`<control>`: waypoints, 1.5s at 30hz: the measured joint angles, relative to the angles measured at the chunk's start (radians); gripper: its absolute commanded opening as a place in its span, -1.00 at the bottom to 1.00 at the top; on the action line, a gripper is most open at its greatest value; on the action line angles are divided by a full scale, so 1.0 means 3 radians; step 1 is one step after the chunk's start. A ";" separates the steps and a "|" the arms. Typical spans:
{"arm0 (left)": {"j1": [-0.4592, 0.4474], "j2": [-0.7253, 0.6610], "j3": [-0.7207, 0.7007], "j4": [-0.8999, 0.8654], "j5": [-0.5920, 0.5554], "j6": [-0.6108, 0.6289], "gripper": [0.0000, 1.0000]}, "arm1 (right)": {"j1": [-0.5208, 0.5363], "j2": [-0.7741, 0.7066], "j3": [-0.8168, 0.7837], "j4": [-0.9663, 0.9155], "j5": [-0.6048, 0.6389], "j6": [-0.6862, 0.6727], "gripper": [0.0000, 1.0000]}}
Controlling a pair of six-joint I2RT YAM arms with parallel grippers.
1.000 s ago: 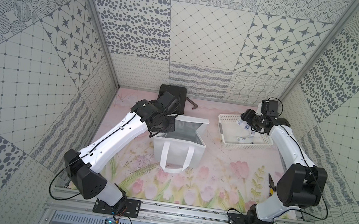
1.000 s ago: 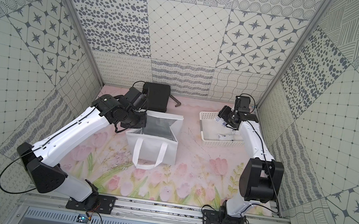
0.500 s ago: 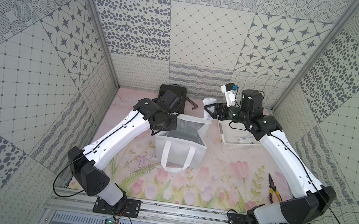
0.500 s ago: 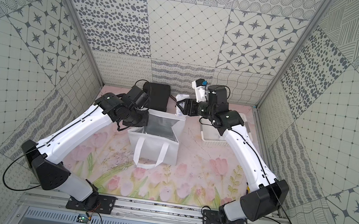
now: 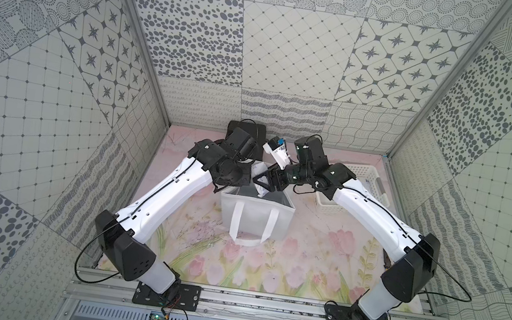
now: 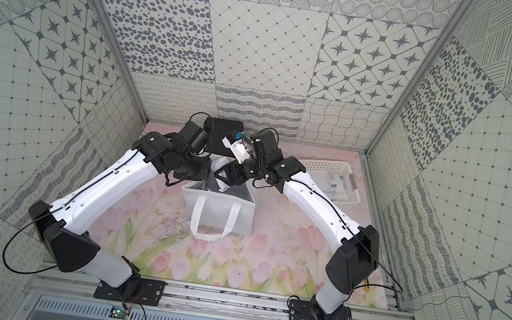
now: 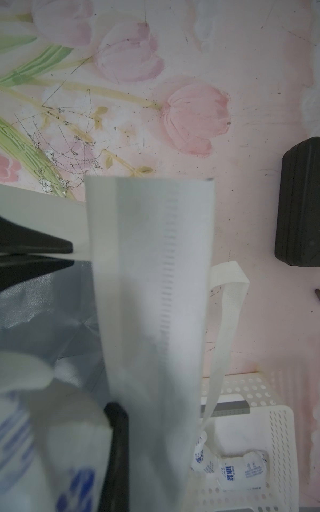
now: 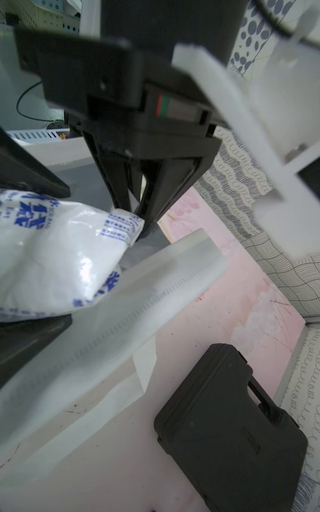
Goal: Place the ice pack in the delivery bag
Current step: Place the ice pack in the bin, then pick up the ice pack from the center of the board.
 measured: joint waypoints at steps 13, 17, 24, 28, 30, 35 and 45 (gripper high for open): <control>0.0004 -0.0075 0.0028 0.0066 0.0090 0.0023 -1.00 | 0.0151 0.0408 -0.0146 -0.0259 0.0638 -0.0459 0.06; 0.0005 -0.0136 -0.0028 0.0111 0.0098 0.0023 -1.00 | 0.0183 0.0617 -0.0148 -0.0336 0.0811 -0.0507 0.23; 0.0005 -0.0158 -0.0144 0.0192 0.0161 0.0020 -1.00 | 0.0197 0.0799 -0.0141 -0.0453 0.1033 -0.0496 0.79; 0.0005 -0.0173 -0.0181 0.0244 0.0174 0.0019 -1.00 | 0.0193 0.0745 -0.0074 -0.0467 0.1068 -0.0467 0.85; 0.0005 -0.0178 -0.0196 0.0263 0.0173 0.0017 -1.00 | 0.0187 0.0652 -0.0041 -0.0479 0.1076 -0.0465 0.86; 0.0005 -0.0178 -0.0209 0.0277 0.0155 -0.0005 -1.00 | 0.0067 0.0202 0.0080 -0.0478 0.1030 -0.0401 0.89; 0.0005 -0.0163 -0.0209 0.0284 0.0085 -0.0066 -1.00 | -0.0791 -0.0843 -0.0005 -0.0277 0.0998 0.0086 0.93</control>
